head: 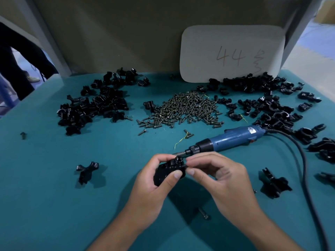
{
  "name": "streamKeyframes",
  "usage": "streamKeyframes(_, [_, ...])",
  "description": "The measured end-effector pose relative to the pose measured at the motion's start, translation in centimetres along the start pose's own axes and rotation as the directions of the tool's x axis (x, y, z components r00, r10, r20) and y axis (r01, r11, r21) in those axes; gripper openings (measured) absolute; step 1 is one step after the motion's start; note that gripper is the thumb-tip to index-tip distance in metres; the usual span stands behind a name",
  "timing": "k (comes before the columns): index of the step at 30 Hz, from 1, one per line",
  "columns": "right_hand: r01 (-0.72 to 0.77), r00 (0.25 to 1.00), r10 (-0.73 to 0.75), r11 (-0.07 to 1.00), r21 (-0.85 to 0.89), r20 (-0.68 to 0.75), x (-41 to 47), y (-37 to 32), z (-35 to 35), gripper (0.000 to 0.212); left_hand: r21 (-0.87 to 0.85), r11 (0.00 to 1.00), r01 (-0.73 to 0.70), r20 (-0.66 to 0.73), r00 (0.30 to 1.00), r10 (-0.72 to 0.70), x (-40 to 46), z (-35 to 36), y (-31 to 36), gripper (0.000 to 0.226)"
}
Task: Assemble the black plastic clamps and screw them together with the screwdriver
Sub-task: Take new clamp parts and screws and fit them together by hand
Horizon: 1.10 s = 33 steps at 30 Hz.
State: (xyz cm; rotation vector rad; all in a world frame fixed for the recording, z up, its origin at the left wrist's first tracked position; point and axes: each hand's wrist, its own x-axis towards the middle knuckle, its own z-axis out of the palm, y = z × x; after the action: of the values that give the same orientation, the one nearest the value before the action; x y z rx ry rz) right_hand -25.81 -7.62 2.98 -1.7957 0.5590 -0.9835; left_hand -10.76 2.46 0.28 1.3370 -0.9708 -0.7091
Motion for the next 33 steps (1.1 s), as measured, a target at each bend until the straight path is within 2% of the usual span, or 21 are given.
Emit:
streamKeyframes(6, [-0.074, 0.997, 0.074, 0.997, 0.002, 0.009, -0.1, 0.4, 0.0, 0.013, -0.070, 0.996, 0.055, 0.038, 0.998, -0.052, 0.0, 0.0, -0.7, 0.032])
streamKeyframes(11, [-0.106, 0.993, 0.106, 0.994, 0.001, 0.048, 0.0, 0.4, 0.2, 0.017, -0.023, 0.999, 0.047, 0.046, 0.998, -0.046, 0.0, 0.1, -0.8, 0.032])
streamKeyframes(17, [-0.142, 0.987, 0.149, 0.985, -0.102, 0.062, -0.2, 0.0, 0.4, 0.025, 0.050, 0.998, 0.027, 0.049, 0.998, -0.030, -0.2, 0.0, -1.0, 0.033])
streamKeyframes(21, [-0.048, 0.988, 0.076, 0.979, -0.198, 0.135, -0.1, -0.3, -0.1, 0.012, 0.033, 0.999, 0.030, 0.044, 0.999, -0.032, 0.0, -0.1, -0.6, 0.028])
streamKeyframes(24, [0.075, 0.989, -0.029, 0.945, -0.317, 0.147, 0.2, 0.0, -0.3, 0.011, 0.051, 0.998, 0.035, 0.057, 0.998, -0.037, -0.1, -0.1, -0.5, 0.025])
streamKeyframes(28, [0.132, 0.977, -0.049, 0.905, -0.404, 0.209, 0.0, 0.5, -0.1, 0.015, 0.084, 0.996, 0.039, 0.048, 0.998, -0.043, -0.2, 0.0, -0.4, 0.026])
streamKeyframes(31, [0.207, 0.960, -0.073, 0.837, -0.507, 0.271, -0.3, 0.7, 0.3, 0.025, 0.109, 0.994, 0.032, 0.065, 0.997, -0.039, -0.4, 0.1, -0.4, 0.028])
streamKeyframes(33, [0.139, 0.973, -0.020, 0.847, -0.512, 0.230, -0.3, 0.8, 0.5, 0.032, 0.110, 0.994, 0.030, 0.079, 0.996, -0.039, -0.4, 0.3, -0.3, 0.028])
